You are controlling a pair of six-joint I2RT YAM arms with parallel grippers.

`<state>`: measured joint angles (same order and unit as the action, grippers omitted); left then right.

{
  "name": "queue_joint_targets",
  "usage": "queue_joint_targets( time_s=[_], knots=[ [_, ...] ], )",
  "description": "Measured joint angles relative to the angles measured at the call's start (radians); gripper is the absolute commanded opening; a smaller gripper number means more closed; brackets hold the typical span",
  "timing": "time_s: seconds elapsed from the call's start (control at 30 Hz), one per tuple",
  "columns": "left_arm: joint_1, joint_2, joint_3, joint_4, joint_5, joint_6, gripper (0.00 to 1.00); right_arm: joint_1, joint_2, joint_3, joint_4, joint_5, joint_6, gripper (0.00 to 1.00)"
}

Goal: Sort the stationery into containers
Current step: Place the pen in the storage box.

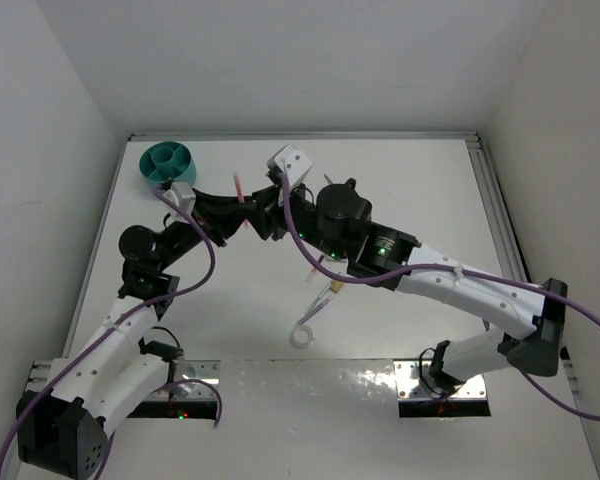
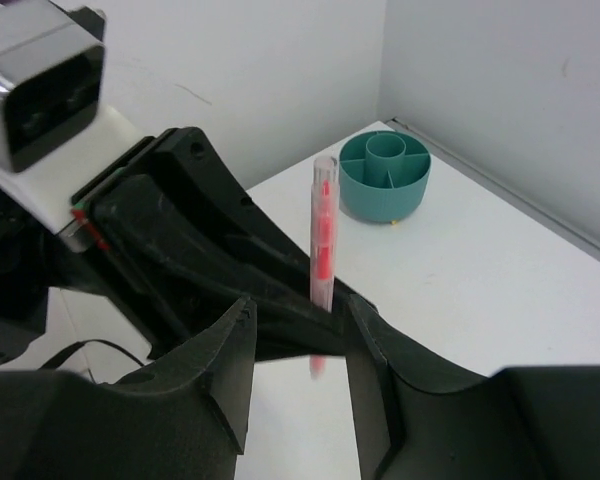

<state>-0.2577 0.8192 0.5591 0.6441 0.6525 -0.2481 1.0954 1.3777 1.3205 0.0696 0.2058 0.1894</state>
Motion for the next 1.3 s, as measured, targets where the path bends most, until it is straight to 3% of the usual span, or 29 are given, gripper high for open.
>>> queue_joint_targets(
  time_s=[0.13, 0.3, 0.37, 0.4, 0.53, 0.57, 0.8, 1.07, 1.3],
  knots=[
    [0.000, -0.009, 0.000, -0.004, 0.021, 0.001, 0.00, -0.001, 0.057, 0.034, -0.011, -0.009, -0.011, 0.40],
    [0.001, -0.016, -0.002, -0.007, -0.003, -0.022, 0.00, -0.014, 0.035, 0.002, -0.008, -0.025, -0.009, 0.54],
    [0.003, -0.019, -0.002, -0.009, -0.037, -0.051, 0.00, -0.028, -0.016, -0.064, -0.002, -0.029, -0.004, 0.54],
    [0.005, -0.020, -0.002, -0.010, -0.056, -0.072, 0.00, -0.037, -0.050, -0.109, 0.003, -0.034, -0.001, 0.54],
    [0.009, -0.019, -0.002, -0.011, -0.115, -0.164, 0.00, -0.069, -0.160, -0.261, 0.025, -0.059, 0.013, 0.31],
    [0.008, -0.019, -0.002, -0.010, -0.119, -0.183, 0.00, -0.072, -0.167, -0.278, 0.031, -0.064, 0.013, 0.30],
    [0.002, -0.019, -0.002, 0.001, -0.114, -0.228, 0.00, -0.072, -0.062, -0.278, 0.065, -0.112, 0.016, 0.47],
    [0.002, -0.024, -0.002, -0.005, -0.114, -0.232, 0.00, -0.072, 0.046, -0.195, 0.092, -0.156, 0.017, 0.47],
    [0.001, -0.026, -0.004, -0.004, -0.114, -0.245, 0.00, -0.084, 0.063, -0.177, 0.178, -0.169, 0.047, 0.40]
  ],
)
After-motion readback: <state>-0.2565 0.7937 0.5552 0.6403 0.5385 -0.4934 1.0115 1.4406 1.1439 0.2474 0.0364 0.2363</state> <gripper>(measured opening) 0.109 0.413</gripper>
